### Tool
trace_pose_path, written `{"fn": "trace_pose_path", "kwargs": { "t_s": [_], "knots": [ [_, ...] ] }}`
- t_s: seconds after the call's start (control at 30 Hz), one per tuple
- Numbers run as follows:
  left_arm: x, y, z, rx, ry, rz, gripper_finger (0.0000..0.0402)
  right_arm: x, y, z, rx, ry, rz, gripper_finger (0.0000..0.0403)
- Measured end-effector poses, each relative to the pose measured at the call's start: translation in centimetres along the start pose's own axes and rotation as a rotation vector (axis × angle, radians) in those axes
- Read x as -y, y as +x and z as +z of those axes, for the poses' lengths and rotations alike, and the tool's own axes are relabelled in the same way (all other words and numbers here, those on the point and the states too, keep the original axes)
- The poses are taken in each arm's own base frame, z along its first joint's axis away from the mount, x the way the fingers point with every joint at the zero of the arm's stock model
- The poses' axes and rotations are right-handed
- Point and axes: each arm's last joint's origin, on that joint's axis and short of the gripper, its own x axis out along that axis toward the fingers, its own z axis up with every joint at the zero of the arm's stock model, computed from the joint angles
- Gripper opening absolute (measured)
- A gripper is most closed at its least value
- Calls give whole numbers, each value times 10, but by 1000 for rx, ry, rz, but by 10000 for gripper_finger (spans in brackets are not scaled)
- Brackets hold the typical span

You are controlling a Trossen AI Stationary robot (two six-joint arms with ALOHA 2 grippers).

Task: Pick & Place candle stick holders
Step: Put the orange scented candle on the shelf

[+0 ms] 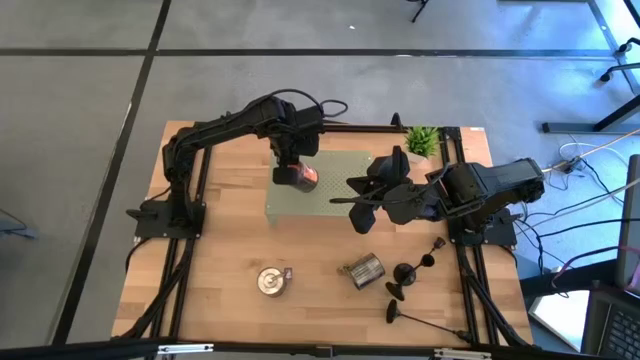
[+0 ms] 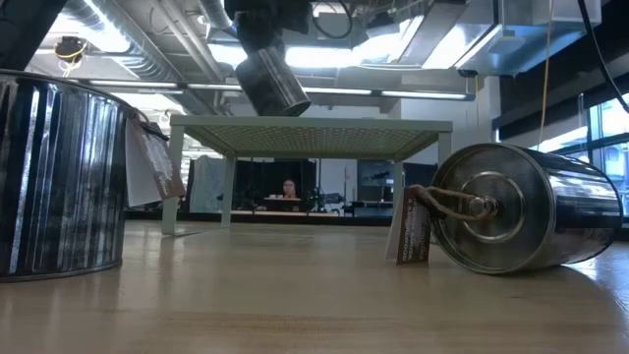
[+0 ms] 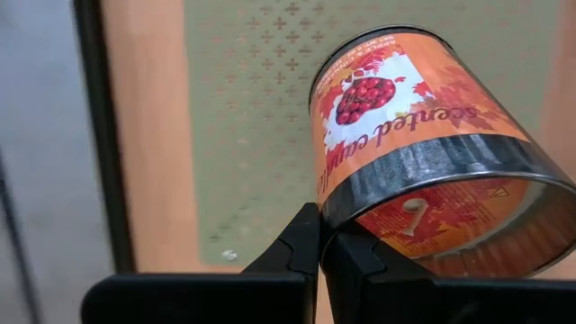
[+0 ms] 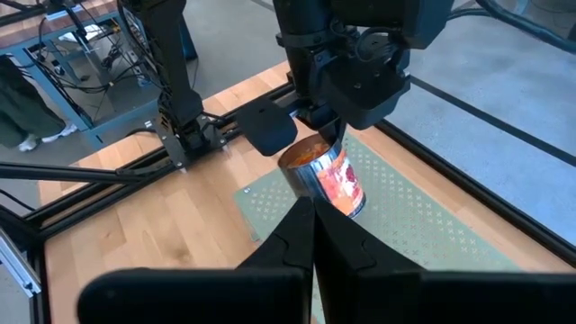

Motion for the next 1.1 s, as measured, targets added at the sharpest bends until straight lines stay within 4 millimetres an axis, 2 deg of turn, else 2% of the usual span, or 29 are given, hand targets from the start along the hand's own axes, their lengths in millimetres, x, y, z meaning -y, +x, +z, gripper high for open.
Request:
{"fn": "trace_pose_path", "kwargs": {
  "t_s": [0.43,0.77,1.1],
  "knots": [
    [8,0,2,24,-62,-101,2,0,0,0,2,-2,-2,4],
    [10,16,11,-13,-66,-130,2,0,0,0,-2,-18,-6,4],
    [10,17,12,-19,-75,-124,2,2,0,-2,-15,-33,-16,4]
  ]
}}
